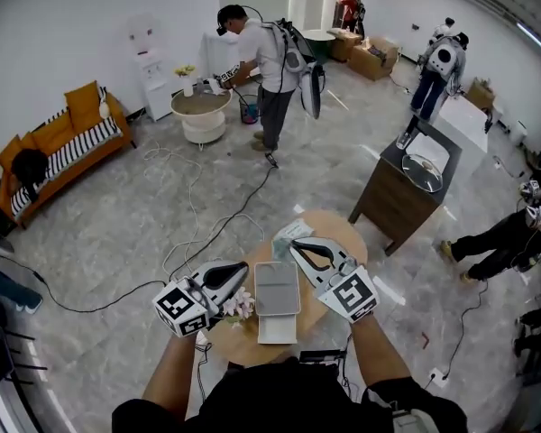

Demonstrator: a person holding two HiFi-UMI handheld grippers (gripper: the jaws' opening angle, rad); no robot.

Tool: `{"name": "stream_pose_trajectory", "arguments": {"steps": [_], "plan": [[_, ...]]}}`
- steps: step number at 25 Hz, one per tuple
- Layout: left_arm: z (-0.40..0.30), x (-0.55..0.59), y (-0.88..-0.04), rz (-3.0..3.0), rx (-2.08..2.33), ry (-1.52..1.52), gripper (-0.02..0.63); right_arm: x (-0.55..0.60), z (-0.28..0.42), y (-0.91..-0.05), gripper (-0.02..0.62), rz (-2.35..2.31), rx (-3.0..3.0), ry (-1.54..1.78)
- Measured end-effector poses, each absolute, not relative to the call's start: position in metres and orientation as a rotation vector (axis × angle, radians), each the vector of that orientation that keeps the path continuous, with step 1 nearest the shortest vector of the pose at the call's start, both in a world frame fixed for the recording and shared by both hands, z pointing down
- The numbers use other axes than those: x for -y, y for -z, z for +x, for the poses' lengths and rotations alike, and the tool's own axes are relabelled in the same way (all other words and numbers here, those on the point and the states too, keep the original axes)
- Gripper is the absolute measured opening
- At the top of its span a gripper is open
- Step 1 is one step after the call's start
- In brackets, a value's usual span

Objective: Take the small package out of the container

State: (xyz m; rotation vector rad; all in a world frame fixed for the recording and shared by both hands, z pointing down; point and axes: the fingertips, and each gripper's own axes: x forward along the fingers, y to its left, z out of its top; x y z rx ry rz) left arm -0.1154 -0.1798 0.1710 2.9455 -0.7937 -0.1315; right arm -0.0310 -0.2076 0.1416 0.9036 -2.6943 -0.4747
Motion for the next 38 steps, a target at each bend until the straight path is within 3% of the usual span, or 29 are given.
{"name": "stream_pose_trajectory", "arguments": {"steps": [12,38], "plan": [[-0.131,0.155,-0.089,3.086,0.822,0.262,0.017,0.169,0.017,-0.038,0.012,0.928,3.146,0.330],[-0.088,0.166,-0.058,3.155,0.688,0.343,0.017,0.167,0.052,-0.045,0.012,0.810,3.388,0.105]]}}
